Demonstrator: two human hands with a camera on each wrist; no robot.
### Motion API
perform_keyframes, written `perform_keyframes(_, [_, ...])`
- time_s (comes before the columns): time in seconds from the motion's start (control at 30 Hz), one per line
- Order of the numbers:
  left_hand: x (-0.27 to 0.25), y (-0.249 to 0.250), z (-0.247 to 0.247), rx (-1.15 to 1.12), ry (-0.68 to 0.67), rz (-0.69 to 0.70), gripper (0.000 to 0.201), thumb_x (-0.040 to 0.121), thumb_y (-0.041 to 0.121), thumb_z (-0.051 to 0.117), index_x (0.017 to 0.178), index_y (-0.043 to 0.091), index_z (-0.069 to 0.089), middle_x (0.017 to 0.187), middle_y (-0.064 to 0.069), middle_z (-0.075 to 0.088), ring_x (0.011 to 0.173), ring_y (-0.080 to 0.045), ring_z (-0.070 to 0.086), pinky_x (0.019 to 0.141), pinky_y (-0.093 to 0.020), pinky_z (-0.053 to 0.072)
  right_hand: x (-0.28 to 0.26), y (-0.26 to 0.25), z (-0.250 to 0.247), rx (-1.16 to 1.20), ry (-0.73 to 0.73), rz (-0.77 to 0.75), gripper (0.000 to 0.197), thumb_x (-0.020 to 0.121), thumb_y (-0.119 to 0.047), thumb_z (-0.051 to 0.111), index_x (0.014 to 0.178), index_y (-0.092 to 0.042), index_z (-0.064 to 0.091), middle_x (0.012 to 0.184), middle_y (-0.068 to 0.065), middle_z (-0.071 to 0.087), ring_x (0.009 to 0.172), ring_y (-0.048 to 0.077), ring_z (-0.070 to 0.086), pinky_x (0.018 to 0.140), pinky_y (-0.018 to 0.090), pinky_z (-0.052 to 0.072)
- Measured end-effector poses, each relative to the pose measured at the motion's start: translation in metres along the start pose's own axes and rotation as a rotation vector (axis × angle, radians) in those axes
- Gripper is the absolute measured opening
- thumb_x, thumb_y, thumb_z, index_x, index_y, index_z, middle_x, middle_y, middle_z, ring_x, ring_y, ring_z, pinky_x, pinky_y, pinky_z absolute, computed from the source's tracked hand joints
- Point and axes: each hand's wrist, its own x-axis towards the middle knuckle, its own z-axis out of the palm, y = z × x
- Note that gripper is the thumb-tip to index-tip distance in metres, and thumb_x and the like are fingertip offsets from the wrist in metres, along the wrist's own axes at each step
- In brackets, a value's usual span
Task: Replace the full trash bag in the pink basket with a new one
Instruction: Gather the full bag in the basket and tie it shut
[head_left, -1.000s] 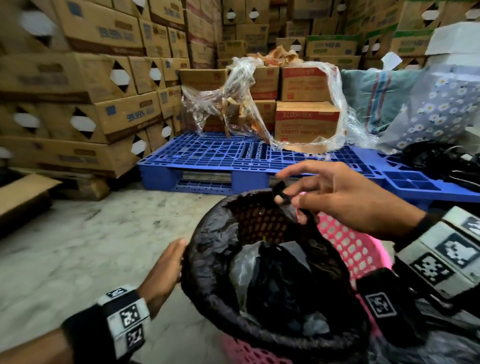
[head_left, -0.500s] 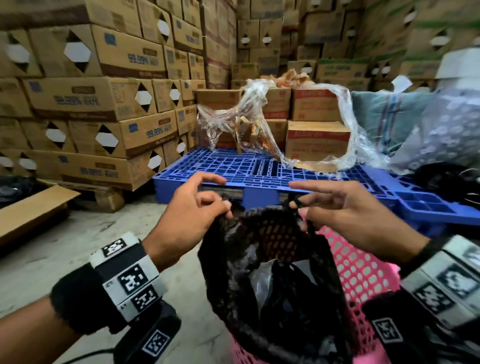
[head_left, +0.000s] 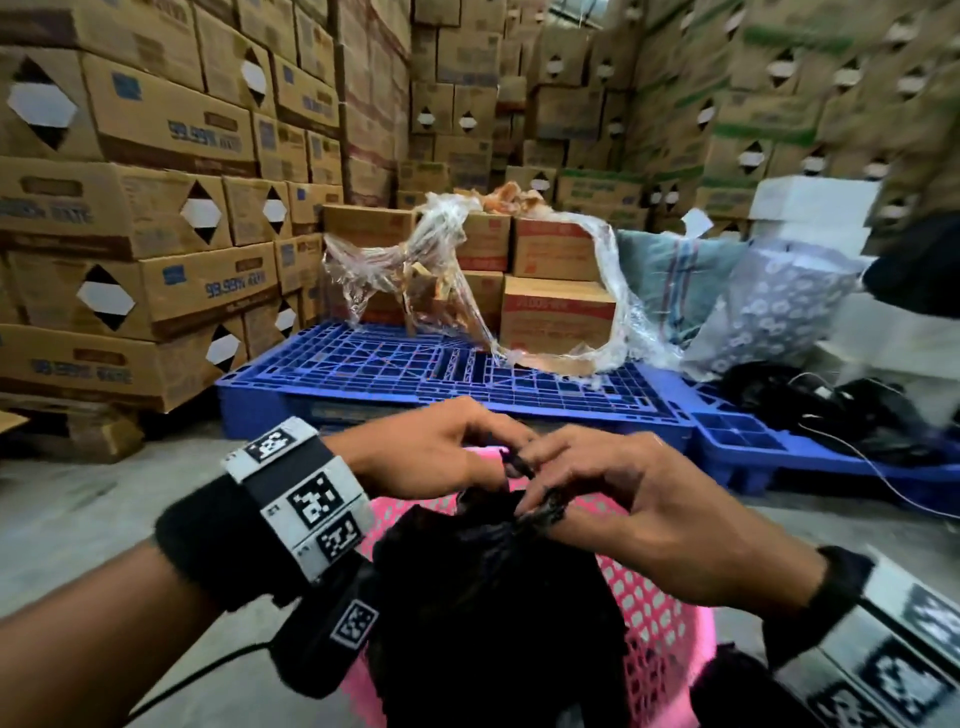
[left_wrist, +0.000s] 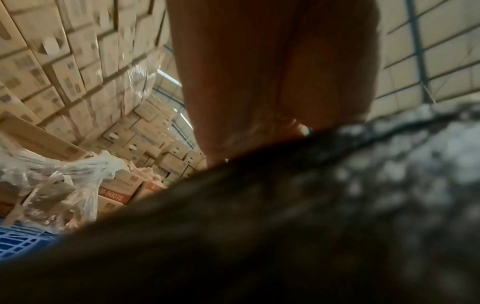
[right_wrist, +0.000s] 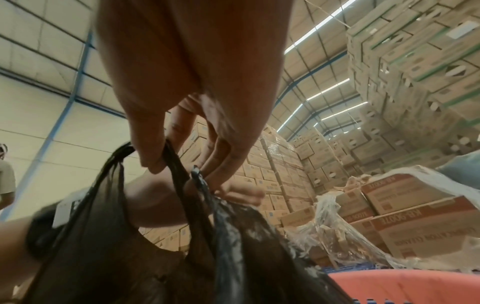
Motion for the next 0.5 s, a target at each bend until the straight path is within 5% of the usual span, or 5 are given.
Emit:
perform_keyframes(0.17, [-0.020, -0.010, -0.012, -0.063, 0.123, -0.117, 0.010, 0.075, 0.009, 0.066, 0.067, 0.015, 0.066, 0.119, 0.005, 0.064, 0.106, 0.004, 0.058, 0.087, -0.013, 0.042, -0.014, 0.009, -0.017, -0.060, -0.116, 0.114, 0.008, 0.073, -0.019, 0.076, 0.072, -0.013, 0.070, 0.107, 0.005, 0.068, 0.106, 0.011, 0.063, 0.092, 0.026, 0.047])
perform_keyframes(0.27, [-0.041, -0.023, -0.025, 0.048, 0.160, -0.215, 0.031, 0.078, 0.035, 0.070, 0.063, 0.008, 0.064, 0.109, 0.007, 0.067, 0.099, 0.006, 0.058, 0.083, -0.016, 0.042, -0.024, 0.017, -0.033, -0.059, -0.187, 0.214, 0.031, 0.069, -0.033, 0.081, 0.062, -0.014, 0.058, 0.095, 0.008, 0.072, 0.092, 0.019, 0.067, 0.080, 0.035, 0.050])
perform_keyframes(0.33, [-0.053, -0.033, -0.025, 0.151, 0.253, -0.243, 0.038, 0.073, 0.045, 0.067, 0.061, 0.010, 0.065, 0.084, 0.000, 0.072, 0.076, -0.004, 0.064, 0.069, -0.024, 0.049, -0.028, 0.027, -0.039, -0.047, -0.133, 0.264, 0.039, 0.069, -0.043, 0.078, 0.061, -0.011, 0.058, 0.082, 0.017, 0.072, 0.075, 0.032, 0.065, 0.068, 0.044, 0.050])
perform_keyframes(0.4, [-0.060, -0.039, -0.022, 0.157, 0.340, -0.258, 0.034, 0.070, 0.040, 0.071, 0.060, 0.008, 0.066, 0.063, -0.011, 0.068, 0.055, -0.016, 0.061, 0.052, -0.029, 0.045, -0.030, 0.035, -0.040, -0.027, -0.025, 0.283, 0.042, 0.066, -0.054, 0.077, 0.058, -0.014, 0.064, 0.073, 0.023, 0.069, 0.065, 0.035, 0.063, 0.062, 0.045, 0.052])
perform_keyframes(0.5, [-0.065, -0.044, -0.014, 0.071, 0.390, -0.270, 0.025, 0.072, 0.019, 0.076, 0.066, -0.001, 0.062, 0.056, -0.013, 0.069, 0.045, -0.015, 0.063, 0.042, -0.021, 0.044, -0.032, 0.041, -0.040, 0.160, 0.095, 0.321, 0.049, 0.054, -0.056, 0.082, 0.048, -0.012, 0.061, 0.064, 0.021, 0.071, 0.057, 0.026, 0.067, 0.057, 0.030, 0.056])
